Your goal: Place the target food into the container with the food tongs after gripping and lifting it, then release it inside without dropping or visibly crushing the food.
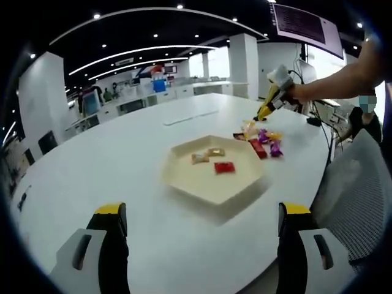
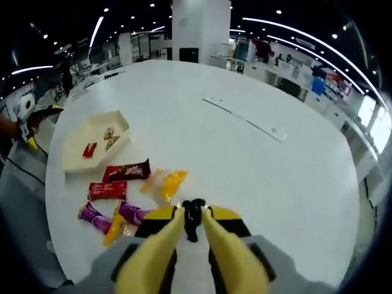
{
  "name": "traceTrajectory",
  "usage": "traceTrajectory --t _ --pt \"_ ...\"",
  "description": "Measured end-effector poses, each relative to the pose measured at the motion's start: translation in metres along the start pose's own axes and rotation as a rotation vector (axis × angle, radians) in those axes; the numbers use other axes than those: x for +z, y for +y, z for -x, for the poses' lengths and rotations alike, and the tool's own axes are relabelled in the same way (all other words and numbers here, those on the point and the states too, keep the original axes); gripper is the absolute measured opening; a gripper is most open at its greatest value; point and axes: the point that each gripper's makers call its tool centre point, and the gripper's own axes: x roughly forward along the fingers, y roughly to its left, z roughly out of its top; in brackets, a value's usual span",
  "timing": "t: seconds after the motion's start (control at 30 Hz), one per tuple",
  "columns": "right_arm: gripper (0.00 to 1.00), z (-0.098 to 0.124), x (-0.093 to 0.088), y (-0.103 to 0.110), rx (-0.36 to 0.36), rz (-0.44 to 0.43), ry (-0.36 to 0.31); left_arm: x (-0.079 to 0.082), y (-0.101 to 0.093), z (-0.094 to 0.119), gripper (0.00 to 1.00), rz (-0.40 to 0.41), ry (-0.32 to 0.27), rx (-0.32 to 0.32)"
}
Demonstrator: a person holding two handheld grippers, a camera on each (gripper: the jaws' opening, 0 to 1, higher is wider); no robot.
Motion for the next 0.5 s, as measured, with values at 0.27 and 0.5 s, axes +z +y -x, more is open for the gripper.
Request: traceTrajectory --t 0.27,0.5 --pt "0.19 0.011 0.01 -0.003 -0.006 0.0 -0.011 0.002 0.0 0.0 0.99 -0.001 -0.007 0.002" --pt "0.19 0.021 0.027 -0.002 -0.006 0.001 -0.04 0.003 0.001 0.001 0.99 0.001 -0.016 0.003"
